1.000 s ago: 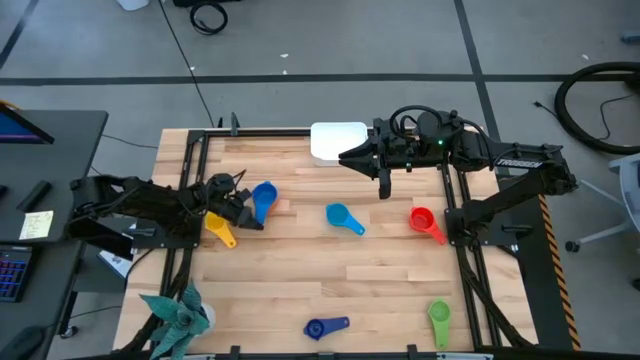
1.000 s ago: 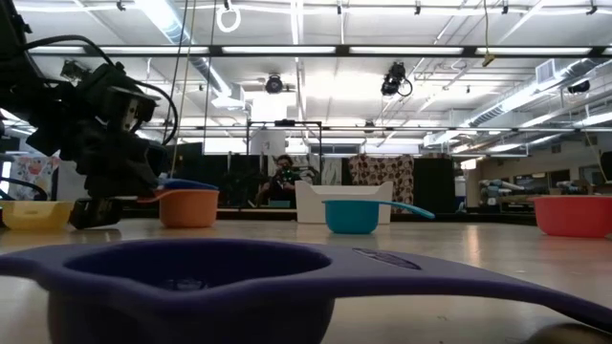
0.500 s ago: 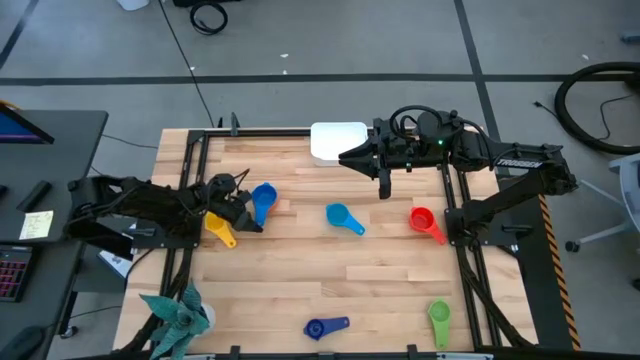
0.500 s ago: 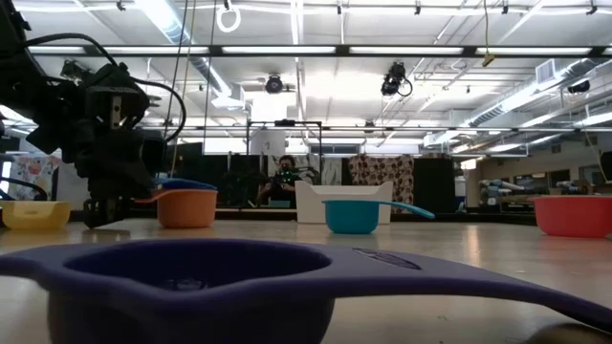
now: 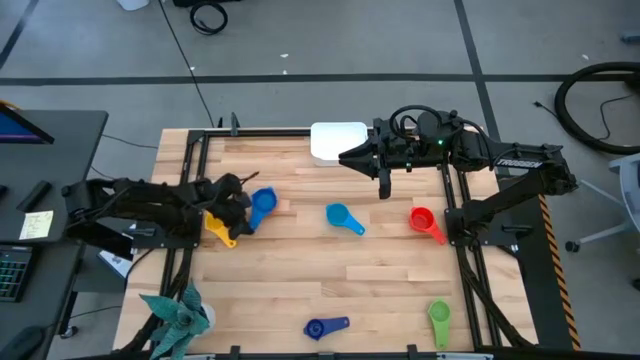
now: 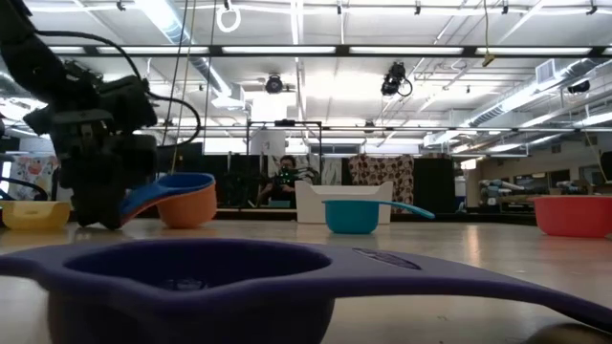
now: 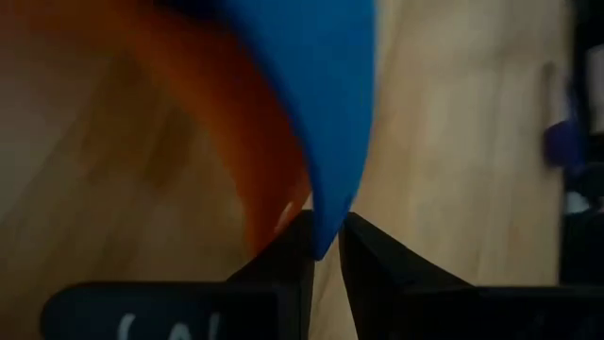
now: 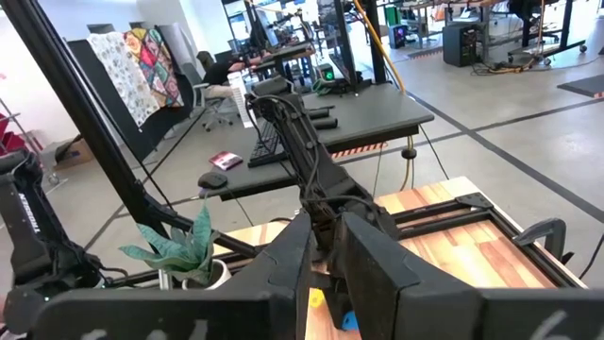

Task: Nest measuring cups in basket
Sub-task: Stack the blue measuring cup on the orange measuring cup, then stack the red measuring cup on the blue measuring cup

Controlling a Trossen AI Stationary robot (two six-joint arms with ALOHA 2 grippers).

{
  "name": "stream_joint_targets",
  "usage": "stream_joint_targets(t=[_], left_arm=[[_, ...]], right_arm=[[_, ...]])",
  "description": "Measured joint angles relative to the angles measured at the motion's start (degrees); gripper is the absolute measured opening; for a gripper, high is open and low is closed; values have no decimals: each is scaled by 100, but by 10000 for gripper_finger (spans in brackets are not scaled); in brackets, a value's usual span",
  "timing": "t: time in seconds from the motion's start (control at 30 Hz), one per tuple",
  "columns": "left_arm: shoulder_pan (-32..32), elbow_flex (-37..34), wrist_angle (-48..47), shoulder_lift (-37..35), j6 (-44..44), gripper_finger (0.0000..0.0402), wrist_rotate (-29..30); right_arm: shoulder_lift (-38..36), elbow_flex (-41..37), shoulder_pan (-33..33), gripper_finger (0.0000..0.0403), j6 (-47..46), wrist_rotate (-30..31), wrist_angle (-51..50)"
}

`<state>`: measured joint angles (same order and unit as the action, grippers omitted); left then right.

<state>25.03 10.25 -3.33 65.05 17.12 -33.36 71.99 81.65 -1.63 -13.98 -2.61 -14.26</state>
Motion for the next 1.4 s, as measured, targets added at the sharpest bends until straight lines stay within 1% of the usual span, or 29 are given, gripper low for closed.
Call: stream_joint_targets(t=[0.07,0.2,0.3,0.4,0.47,0.57,0.67,0.77,0.93,1.07,1.17,1.3,1.4], left_arm=[[-1,209,-277,-47,-98,57,4],[5,672,-547,-61,-203,57,-263],[5,1132,-955,-67,-573,57,-433],[5,1628,-2068,-62,-975,57,-248],[5,2016,-2883,-64,-1171,57,28],[5,2569,-3903,-90,-1222,57,410],[5,3128,-4398,-218,-1257,57,478],[3,3718,-4637,-457,-1178,57,483],[3,4719,-4748,-1068,-1034,57,540],[19,5273,-4780,-1846,-1016,57,976],[16,5437,-4841,-2552,-738,57,1266],[14,5423,-4949,-3516,-46,57,1295],[14,5419,-5023,-4072,419,57,1210]], right_arm=[[0,0,0,67,0,0,0],[0,0,0,67,0,0,0],[0,0,-7,67,0,0,0],[0,0,-7,67,0,0,-2],[0,0,-7,67,0,0,-2],[0,0,-7,67,2,0,-15],[0,0,-14,67,64,0,-208],[-33,0,-28,67,-7,-39,-616],[-283,0,27,61,149,-14,-1366],[-601,0,77,51,203,-2,-1808],[-832,0,141,46,219,4,-2178],[-980,0,203,46,197,-11,-2830],[-985,0,205,46,4,-47,-3156]])
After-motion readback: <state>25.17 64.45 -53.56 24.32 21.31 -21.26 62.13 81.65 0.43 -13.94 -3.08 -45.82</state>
